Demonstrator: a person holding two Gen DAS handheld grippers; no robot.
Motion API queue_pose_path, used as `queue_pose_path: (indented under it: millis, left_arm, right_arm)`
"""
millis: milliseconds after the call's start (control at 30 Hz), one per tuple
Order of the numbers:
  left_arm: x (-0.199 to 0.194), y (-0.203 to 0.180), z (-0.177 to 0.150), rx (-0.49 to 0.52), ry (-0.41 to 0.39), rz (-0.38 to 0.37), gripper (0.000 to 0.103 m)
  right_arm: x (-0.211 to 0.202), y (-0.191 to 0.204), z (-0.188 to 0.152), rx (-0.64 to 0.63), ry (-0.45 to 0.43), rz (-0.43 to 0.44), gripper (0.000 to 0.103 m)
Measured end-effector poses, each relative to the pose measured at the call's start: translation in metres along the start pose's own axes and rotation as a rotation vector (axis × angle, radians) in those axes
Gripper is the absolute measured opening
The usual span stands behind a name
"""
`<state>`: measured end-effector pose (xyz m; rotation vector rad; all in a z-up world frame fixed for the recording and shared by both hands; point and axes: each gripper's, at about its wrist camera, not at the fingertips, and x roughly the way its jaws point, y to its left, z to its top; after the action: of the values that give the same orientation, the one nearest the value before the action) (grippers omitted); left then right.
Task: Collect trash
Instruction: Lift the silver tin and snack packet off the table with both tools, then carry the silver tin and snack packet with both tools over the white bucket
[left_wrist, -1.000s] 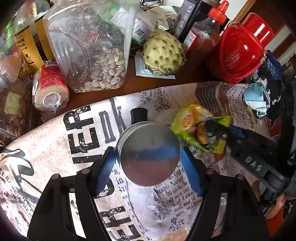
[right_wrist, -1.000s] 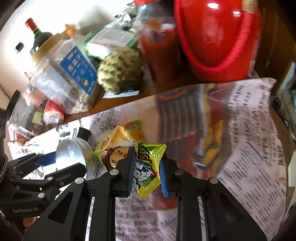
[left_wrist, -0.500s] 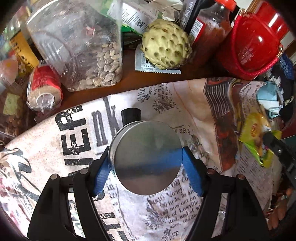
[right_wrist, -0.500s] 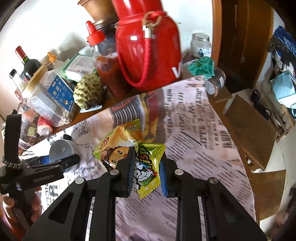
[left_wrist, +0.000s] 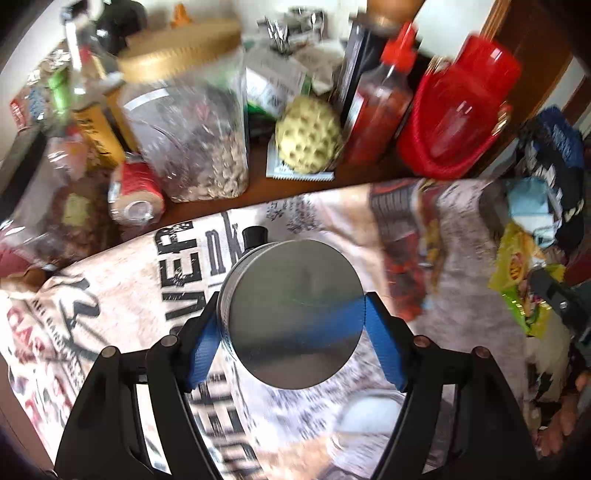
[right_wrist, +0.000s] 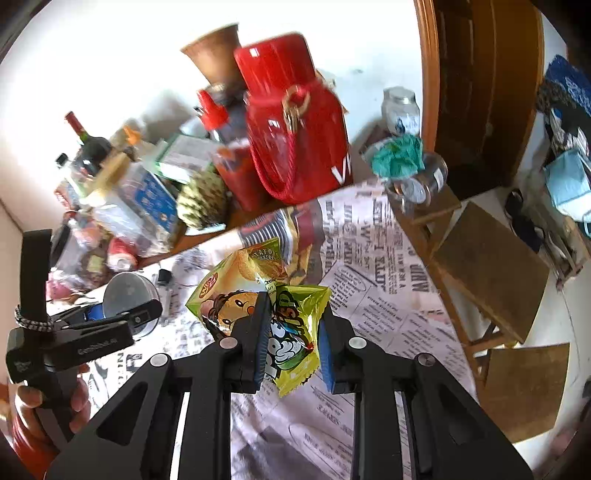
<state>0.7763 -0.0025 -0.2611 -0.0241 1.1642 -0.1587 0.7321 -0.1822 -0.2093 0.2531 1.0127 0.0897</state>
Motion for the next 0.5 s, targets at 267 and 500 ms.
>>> queue_pose_path:
  millis: [267,500]
  left_arm:
    - [-0.114,-0.003,-0.031,-0.123,-0.185,0.016,0.073]
    - [-0.214,-0.022,-0.083,-0.190,-0.357,0.056,0.073]
  right_arm:
    - [-0.067,-0.006,-0.002,-0.091,-0.052,0.080,0.021]
    - [-0.126,0.000,-0.003,-0.222,-0.112,0.147,0.021]
